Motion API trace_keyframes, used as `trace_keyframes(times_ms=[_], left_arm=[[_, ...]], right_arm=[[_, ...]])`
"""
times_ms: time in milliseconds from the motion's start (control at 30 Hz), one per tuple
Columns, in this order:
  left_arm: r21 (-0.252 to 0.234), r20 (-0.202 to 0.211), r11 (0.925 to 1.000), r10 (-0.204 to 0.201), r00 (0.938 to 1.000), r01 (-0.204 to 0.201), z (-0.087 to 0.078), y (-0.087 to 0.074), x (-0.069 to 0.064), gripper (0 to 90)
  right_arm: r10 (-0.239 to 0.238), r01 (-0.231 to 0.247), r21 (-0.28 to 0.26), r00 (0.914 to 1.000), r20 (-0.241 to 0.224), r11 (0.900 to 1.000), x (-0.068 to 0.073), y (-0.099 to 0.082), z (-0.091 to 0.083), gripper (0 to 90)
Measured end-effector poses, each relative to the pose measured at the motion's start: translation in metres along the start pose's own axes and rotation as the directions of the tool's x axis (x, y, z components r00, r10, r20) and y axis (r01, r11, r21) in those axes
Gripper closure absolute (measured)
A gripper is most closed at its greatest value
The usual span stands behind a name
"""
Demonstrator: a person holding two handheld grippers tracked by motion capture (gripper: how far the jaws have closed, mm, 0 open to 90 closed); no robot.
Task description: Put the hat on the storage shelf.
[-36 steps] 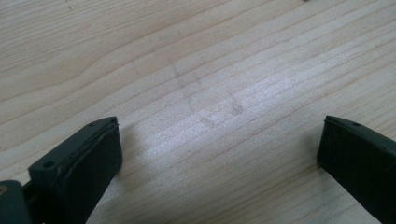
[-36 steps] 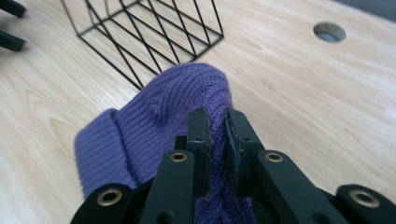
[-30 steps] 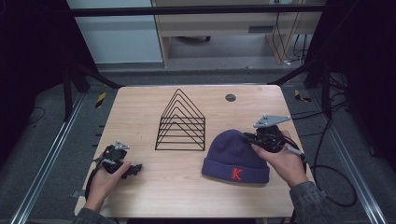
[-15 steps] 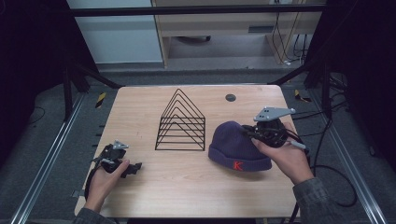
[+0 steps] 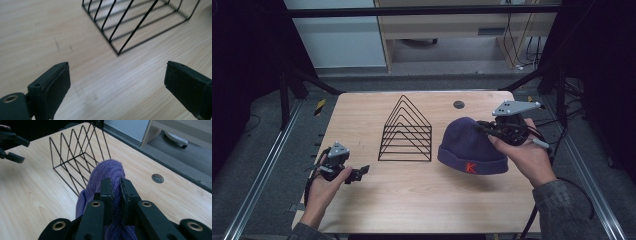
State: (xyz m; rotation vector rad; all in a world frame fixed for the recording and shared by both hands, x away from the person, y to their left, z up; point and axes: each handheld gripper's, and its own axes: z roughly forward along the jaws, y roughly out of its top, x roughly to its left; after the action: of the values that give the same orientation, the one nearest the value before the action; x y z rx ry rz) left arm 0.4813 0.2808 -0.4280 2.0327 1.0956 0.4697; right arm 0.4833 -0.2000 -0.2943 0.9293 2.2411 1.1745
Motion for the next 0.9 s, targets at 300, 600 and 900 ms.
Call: trace_keyframes(times_ms=[300,600,900], left_arm=[[-0.067,0.073,0.9977,-0.002,0.9973,0.007,-0.02,0.049,-0.005,6.5],[-0.097,0.096,0.9946,0.047,0.9943,-0.037,-0.028,0.098,-0.012,6.5],[-0.107,0.125,0.9939,0.04,0.9914,-0.027,-0.032,0.132,-0.001,7.7]], right_arm=[[0.027,-0.026,-0.031,0.9992,0.029,0.9992,-0.013,0.027,0.006,81.8],[0.047,-0.043,-0.059,0.9969,0.063,0.9973,-0.025,0.064,0.016,81.8],[0.04,-0.032,-0.104,0.9964,0.075,0.994,-0.023,0.102,0.025,81.8]])
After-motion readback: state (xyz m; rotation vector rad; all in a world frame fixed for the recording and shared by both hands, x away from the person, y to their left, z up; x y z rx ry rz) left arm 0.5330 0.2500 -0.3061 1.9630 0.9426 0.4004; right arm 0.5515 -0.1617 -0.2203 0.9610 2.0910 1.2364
